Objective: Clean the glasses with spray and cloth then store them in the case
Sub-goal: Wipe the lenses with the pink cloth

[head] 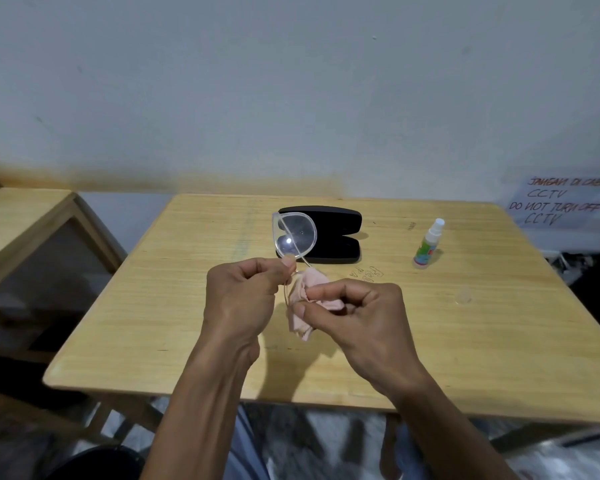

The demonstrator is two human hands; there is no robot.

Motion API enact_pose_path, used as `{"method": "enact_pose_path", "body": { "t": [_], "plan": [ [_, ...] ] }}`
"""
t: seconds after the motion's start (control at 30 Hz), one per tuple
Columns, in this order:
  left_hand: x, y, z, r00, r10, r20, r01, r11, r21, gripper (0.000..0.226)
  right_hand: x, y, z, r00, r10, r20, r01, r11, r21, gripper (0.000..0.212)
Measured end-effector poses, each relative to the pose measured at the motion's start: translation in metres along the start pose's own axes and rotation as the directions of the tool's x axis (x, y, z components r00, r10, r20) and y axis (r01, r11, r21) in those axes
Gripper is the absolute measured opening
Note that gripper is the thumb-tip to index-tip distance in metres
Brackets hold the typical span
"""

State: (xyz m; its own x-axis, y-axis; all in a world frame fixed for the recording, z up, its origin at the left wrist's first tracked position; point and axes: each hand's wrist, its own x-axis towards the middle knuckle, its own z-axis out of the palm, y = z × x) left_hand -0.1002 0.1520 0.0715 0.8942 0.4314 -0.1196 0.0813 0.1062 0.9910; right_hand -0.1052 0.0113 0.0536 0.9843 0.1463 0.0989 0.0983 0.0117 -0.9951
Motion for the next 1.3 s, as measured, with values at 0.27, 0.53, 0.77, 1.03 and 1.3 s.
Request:
{"method": "enact_pose_path", "body": {
  "t": [0.27,0.53,0.77,1.03,1.3],
  "plan": [
    [0.001,0.005,-0.002,0.998,0.048,0.031,-0.048,0.999,0.01,0.032,-0.008,0.006,-0.003,0.995,0.016,-0.103,-0.004,0.994,0.113,0.018],
    [-0.002,0.004,-0.001,0.997,0.045,0.069,-0.046,0.999,0.016,0.027,-0.001,0.005,-0.003,0.981,-0.017,-0.192,0.05,0.985,0.166,0.016],
    [-0.005,-0.002,0.007,0.999,0.025,0.032,-0.024,0.999,-0.023,0.022,0.006,0.004,-0.003,0.986,-0.017,-0.166,0.039,0.991,0.129,0.011],
    [-0.01,0.004,0.013,1.0,0.03,-0.005,-0.03,0.994,-0.102,0.026,0.005,0.0,0.005,0.996,-0.057,-0.073,0.06,0.997,0.038,0.012],
    [-0.003,0.003,0.0,1.0,0.017,-0.016,-0.018,0.998,-0.055,0.028,-0.003,0.005,0.001,1.0,-0.027,-0.004,0.027,1.0,0.009,0.019]
  ]
}}
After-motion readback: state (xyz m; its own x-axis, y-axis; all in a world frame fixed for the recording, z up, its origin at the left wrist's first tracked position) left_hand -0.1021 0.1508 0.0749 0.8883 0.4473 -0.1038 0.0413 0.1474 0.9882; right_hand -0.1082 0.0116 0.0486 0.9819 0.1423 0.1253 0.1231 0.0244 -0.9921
